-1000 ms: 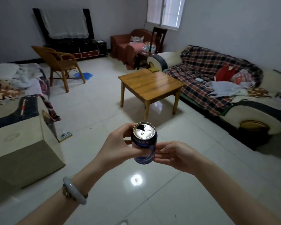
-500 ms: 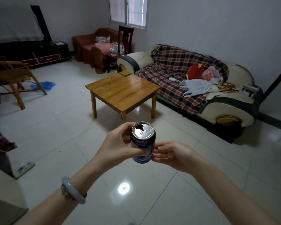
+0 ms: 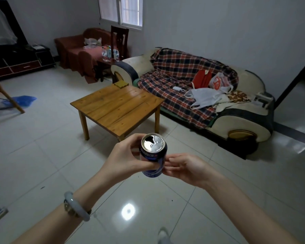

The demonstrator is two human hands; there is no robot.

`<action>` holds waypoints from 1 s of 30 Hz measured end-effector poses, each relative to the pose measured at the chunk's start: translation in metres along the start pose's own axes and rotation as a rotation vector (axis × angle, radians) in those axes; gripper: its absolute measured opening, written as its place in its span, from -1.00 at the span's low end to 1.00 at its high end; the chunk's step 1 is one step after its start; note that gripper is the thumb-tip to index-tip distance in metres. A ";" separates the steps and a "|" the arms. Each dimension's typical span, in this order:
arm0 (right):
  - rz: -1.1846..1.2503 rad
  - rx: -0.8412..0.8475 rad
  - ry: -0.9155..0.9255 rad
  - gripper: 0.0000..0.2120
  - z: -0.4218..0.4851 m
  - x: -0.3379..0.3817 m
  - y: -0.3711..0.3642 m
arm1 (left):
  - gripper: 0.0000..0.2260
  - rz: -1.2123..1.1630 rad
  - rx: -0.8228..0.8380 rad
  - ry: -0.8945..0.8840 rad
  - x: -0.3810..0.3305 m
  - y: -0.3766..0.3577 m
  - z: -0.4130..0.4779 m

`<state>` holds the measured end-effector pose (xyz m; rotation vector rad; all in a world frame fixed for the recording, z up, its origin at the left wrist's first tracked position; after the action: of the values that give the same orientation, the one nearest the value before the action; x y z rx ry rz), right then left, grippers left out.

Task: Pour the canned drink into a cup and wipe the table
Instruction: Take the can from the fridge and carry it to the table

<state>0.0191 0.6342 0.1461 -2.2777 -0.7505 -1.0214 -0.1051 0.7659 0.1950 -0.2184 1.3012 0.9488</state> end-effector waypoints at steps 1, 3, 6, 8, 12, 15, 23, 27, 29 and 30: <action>0.009 -0.007 -0.011 -0.72 0.012 0.007 0.004 | -0.42 -0.006 -0.003 0.009 0.005 -0.005 0.013; 0.026 -0.011 -0.034 -0.74 0.037 0.023 0.013 | -0.43 -0.003 -0.006 0.012 0.013 -0.015 0.040; -0.022 -0.012 -0.047 -0.76 0.077 0.057 0.029 | -0.42 0.004 -0.006 -0.007 0.020 -0.034 0.086; -0.043 -0.019 -0.048 -0.77 0.106 0.085 0.039 | -0.42 -0.004 -0.023 -0.009 0.027 -0.048 0.120; -0.026 -0.019 -0.088 -0.74 0.164 0.138 0.063 | -0.39 -0.005 -0.089 0.023 0.038 -0.075 0.189; -0.060 -0.017 -0.088 -0.74 0.199 0.179 0.079 | -0.40 0.002 -0.125 0.022 0.041 -0.095 0.236; -0.040 0.000 -0.115 -0.67 0.285 0.247 0.101 | -0.40 0.005 -0.159 0.053 0.068 -0.130 0.331; -0.023 0.013 -0.133 -0.57 0.332 0.270 0.101 | -0.41 0.041 -0.149 0.068 0.090 -0.137 0.376; -0.034 0.020 -0.134 -0.55 0.360 0.280 0.099 | -0.40 0.067 -0.153 0.073 0.105 -0.138 0.400; -0.040 0.024 -0.132 -0.54 0.374 0.286 0.097 | -0.40 0.074 -0.157 0.078 0.113 -0.138 0.412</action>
<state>0.4279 0.8872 0.1328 -2.3357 -0.8611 -0.8812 0.2828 0.9914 0.1714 -0.3330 1.3138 1.1165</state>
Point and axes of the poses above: each hand's wrist, its own z-axis towards the middle knuckle, its own y-axis out of the back of the hand, x = y × z, the point moved 4 cm from there along z, towards the middle knuckle, and after that the axes turned 15 degrees about -x, right-handed, at the moved point
